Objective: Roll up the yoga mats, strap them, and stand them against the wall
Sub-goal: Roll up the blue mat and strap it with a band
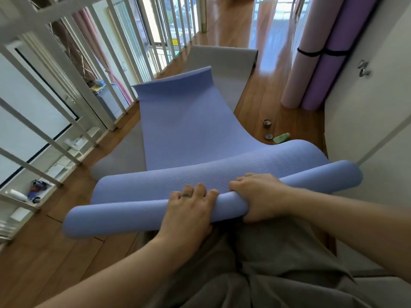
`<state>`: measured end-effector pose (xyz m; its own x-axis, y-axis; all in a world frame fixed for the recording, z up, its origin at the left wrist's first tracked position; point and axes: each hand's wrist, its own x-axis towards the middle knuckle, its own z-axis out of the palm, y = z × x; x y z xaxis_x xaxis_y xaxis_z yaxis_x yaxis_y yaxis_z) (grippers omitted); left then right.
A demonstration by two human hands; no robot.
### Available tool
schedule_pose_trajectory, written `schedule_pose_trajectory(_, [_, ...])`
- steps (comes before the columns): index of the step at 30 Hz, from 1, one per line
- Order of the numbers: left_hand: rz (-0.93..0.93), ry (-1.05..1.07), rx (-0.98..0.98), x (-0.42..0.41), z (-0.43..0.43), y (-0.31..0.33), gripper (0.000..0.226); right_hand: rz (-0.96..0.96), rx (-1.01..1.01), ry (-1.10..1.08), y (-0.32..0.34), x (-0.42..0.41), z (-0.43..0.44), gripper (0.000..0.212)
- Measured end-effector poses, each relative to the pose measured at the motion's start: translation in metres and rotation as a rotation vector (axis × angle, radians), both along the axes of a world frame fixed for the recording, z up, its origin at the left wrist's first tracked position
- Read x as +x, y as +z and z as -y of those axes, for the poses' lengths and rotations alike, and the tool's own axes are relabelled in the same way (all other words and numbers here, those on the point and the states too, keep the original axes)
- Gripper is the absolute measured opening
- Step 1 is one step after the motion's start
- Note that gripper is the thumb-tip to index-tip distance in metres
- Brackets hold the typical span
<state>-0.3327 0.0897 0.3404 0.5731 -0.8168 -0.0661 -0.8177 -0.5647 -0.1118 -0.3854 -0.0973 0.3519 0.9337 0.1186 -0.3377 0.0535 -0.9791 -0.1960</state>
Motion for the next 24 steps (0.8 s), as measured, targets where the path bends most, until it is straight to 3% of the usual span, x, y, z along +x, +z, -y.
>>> schedule_pose_trajectory(4, [-0.112,0.032,0.029,0.014,0.006,0.002,0.054,-0.190,0.031,0.000,0.013,0.017,0.003,0.044])
schedule_pose_trajectory(5, [-0.166,0.036,0.054,0.020,0.007,0.004,0.056,-0.124,-0.017,0.012,0.010,0.016,0.000,0.047])
schedule_pose_trajectory(8, [-0.337,-0.003,0.100,0.036,0.011,0.005,0.061,0.398,-0.197,0.098,-0.017,0.000,-0.010,0.051])
schedule_pose_trajectory(10, [-0.418,-0.010,0.137,0.042,0.013,0.008,0.060,0.549,-0.184,0.102,-0.027,-0.006,-0.014,0.047])
schedule_pose_trajectory(13, [-0.364,-0.010,0.072,0.040,0.013,0.009,0.055,0.327,-0.129,0.059,-0.012,0.006,-0.011,0.044])
schedule_pose_trajectory(17, [-0.036,-0.043,-0.118,0.022,0.013,-0.008,0.054,-0.088,0.029,0.053,0.006,0.032,0.001,0.050])
schedule_pose_trajectory(20, [-0.123,0.047,-0.093,0.029,0.019,-0.004,0.052,-0.157,0.039,0.048,0.005,0.041,0.002,0.050])
schedule_pose_trajectory(21, [-0.174,0.065,-0.076,0.034,0.019,-0.005,0.053,-0.057,0.005,0.042,0.004,0.038,0.001,0.053])
schedule_pose_trajectory(24, [-0.323,0.067,-0.067,0.050,0.018,0.001,0.048,0.476,-0.181,0.093,-0.014,0.016,0.012,0.056])
